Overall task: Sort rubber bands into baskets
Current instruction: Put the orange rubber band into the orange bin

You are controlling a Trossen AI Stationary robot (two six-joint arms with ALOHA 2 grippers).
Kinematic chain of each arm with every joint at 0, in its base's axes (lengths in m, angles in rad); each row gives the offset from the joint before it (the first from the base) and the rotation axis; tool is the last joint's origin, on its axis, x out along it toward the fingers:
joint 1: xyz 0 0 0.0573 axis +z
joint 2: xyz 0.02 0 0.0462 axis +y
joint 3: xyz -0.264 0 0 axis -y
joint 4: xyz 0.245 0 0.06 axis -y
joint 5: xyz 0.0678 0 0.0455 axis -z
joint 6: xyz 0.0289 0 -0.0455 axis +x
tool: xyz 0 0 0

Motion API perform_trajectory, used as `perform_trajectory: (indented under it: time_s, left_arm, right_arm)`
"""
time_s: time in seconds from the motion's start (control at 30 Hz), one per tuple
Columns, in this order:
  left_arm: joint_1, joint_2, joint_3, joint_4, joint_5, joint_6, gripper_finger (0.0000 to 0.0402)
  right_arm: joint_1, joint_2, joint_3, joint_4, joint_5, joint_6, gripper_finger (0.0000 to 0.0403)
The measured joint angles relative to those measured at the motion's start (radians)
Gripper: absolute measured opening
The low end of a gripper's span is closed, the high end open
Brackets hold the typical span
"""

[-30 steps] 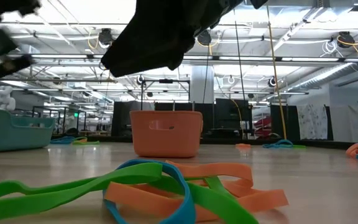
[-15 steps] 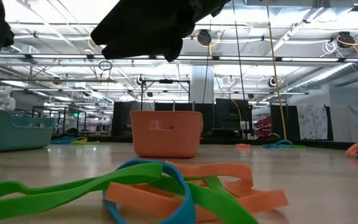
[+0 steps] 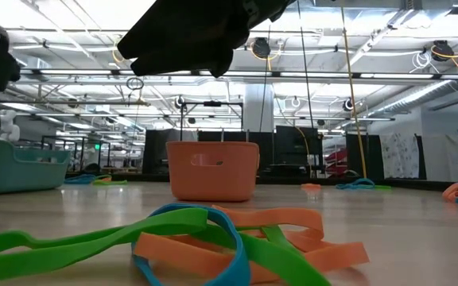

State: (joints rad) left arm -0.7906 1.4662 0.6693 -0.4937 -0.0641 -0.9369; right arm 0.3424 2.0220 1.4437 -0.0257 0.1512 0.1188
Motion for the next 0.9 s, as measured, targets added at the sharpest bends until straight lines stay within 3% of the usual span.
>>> perform_trajectory:
  time_s: [0.27, 0.57, 0.9]
  left_arm:
    - [-0.002, 0.023, 0.004, 0.007, -0.001, 0.029, 0.0156]
    - [-0.002, 0.025, 0.018, 0.021, -0.012, 0.105, 0.0010]
    - [-0.007, -0.042, 0.049, 0.007, -0.061, 0.139, 0.0002]
  right_arm:
    - [0.000, 0.000, 0.000, -0.001, 0.000, 0.000, 0.0169]
    - [0.000, 0.000, 0.000, -0.001, 0.005, -0.011, 0.0169]
    - [-0.001, 0.000, 0.000, -0.002, 0.005, -0.012, 0.0169]
